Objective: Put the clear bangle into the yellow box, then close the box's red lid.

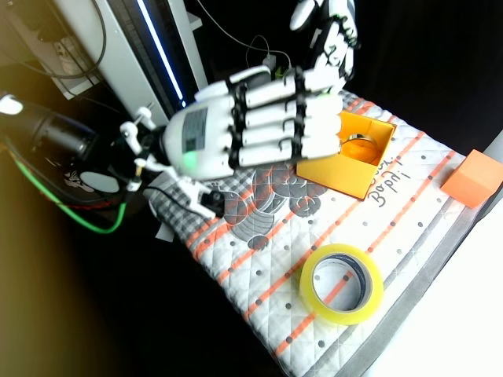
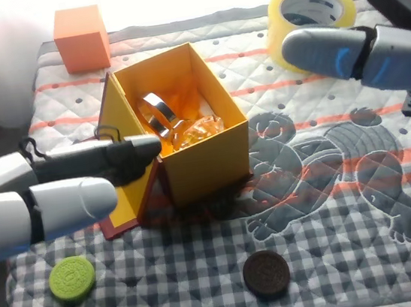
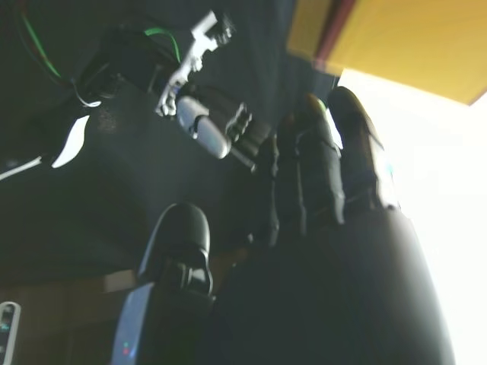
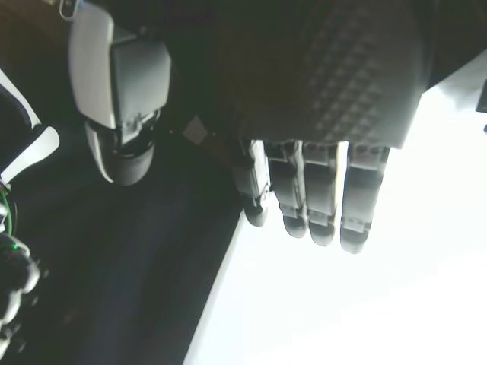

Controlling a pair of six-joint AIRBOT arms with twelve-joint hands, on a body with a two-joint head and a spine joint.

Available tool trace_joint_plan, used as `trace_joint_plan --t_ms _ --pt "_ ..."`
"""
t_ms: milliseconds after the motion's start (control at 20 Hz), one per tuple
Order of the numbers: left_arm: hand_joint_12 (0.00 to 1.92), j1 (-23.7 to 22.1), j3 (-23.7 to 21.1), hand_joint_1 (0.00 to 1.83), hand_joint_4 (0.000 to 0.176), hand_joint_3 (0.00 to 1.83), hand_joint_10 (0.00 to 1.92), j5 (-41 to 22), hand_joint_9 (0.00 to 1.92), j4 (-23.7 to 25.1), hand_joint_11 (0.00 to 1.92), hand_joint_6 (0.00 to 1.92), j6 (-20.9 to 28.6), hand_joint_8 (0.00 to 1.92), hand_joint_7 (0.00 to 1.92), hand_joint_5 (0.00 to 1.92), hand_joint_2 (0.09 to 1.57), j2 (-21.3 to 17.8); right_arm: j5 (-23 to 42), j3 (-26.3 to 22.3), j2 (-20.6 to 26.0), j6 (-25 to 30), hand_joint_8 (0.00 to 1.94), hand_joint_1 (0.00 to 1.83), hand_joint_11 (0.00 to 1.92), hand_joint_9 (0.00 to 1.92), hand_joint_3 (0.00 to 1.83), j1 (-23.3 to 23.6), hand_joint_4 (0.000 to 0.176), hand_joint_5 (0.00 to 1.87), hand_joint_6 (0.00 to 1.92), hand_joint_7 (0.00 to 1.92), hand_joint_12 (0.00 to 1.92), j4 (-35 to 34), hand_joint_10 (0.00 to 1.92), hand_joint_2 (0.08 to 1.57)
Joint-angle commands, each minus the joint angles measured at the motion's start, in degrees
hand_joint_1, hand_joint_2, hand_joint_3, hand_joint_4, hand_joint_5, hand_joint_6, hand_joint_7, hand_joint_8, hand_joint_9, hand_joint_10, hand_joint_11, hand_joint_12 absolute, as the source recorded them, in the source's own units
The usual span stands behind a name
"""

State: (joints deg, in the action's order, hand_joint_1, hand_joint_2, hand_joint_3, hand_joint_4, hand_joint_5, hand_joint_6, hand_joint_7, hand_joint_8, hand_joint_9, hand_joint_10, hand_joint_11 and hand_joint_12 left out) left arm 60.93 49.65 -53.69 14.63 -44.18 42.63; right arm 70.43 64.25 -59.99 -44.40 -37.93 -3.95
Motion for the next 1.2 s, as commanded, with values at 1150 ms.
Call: trace_joint_plan --t_ms 1150 --pt "0.07 -5.2 3.8 0.00 0.000 0.00 0.00 10.0 0.08 0.9 0.07 0.01 -2.7 0.00 0.11 0.20 1.35 3.8 6.4 -0.5 0.7 0.3 0.00 0.00 0.00 0.00 0.01 -2.1 0.119 0.00 0.00 0.00 0.00 -2.8 0.00 1.22"
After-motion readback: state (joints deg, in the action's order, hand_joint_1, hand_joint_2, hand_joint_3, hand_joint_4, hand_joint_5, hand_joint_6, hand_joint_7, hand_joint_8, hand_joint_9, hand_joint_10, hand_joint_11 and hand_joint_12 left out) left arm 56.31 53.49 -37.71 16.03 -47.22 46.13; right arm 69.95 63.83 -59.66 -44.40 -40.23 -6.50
